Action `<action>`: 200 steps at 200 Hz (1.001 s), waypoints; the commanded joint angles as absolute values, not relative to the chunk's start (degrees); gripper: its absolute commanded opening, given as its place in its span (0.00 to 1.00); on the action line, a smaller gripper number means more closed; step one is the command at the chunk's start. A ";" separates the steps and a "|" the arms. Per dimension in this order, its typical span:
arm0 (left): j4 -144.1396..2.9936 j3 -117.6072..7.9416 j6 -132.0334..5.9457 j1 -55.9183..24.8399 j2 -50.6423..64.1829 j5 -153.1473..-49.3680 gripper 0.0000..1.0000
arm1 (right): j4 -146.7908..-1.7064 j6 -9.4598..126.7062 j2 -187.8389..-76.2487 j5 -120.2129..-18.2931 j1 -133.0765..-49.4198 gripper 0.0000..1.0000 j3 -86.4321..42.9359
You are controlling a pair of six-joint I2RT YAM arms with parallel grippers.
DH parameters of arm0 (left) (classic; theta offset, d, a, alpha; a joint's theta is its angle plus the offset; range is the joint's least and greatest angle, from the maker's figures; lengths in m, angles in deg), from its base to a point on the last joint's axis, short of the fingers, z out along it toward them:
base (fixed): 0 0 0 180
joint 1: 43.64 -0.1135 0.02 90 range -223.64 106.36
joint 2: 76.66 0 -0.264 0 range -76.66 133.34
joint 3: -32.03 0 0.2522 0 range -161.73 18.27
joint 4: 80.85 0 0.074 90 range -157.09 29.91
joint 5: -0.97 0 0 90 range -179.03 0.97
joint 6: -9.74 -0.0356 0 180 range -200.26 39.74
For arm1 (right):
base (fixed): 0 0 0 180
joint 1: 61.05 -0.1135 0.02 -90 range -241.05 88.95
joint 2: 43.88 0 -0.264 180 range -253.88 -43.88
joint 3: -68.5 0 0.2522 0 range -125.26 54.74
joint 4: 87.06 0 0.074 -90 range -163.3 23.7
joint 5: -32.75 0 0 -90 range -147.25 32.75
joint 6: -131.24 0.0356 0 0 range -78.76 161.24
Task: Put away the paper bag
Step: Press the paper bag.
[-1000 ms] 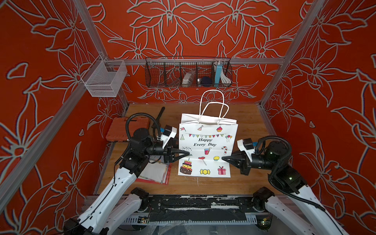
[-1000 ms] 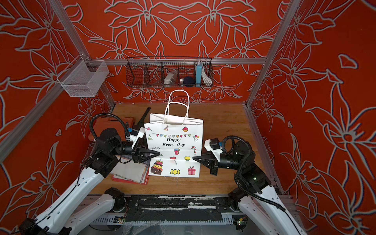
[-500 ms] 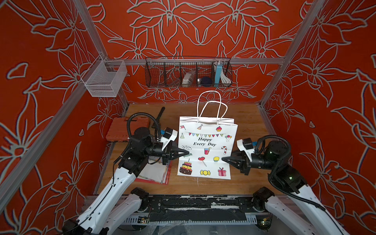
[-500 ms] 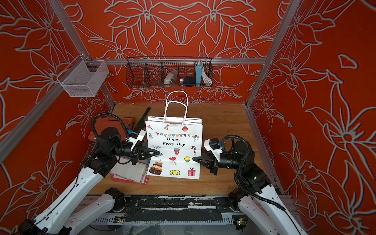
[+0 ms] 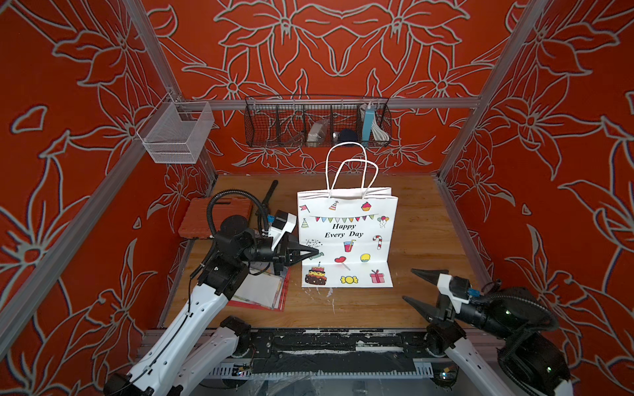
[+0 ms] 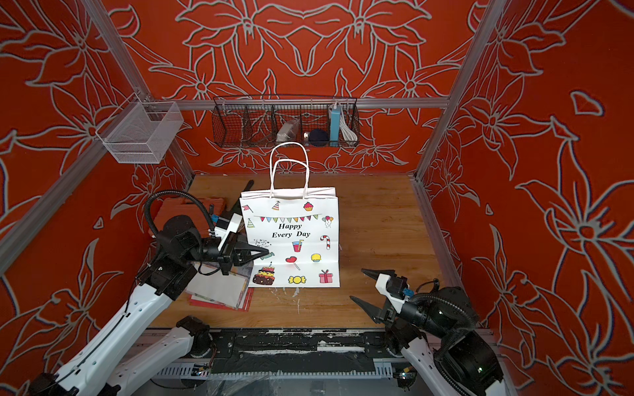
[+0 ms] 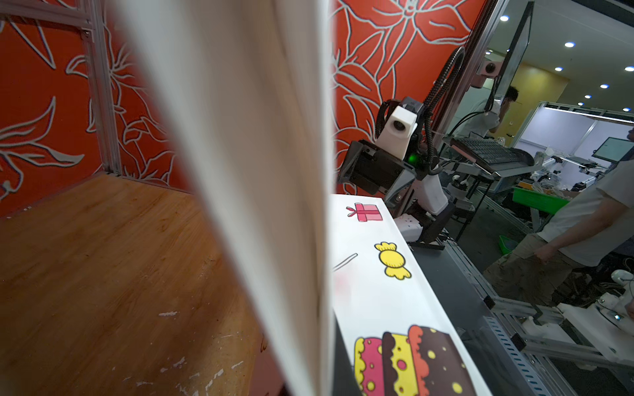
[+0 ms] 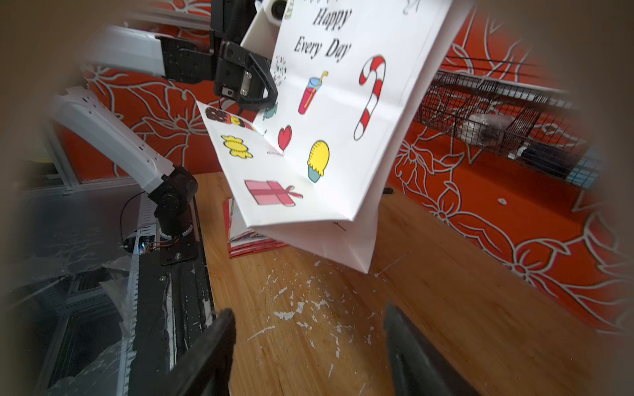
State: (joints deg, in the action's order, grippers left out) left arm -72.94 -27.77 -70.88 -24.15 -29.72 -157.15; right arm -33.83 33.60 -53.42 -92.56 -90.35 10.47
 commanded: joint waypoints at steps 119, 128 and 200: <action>-80.42 -26.03 -67.74 -18.40 -28.61 -158.63 0.00 | -70.74 39.24 -79.42 -111.31 -90.44 0.78 12.88; -80.28 -26.11 -68.12 -18.00 -28.43 -158.57 0.00 | -71.66 39.73 -79.89 -112.03 -90.44 0.74 12.90; -79.89 -26.29 -68.83 -17.80 -27.51 -154.28 0.00 | -78.93 47.04 -78.81 -113.73 -90.57 0.26 14.85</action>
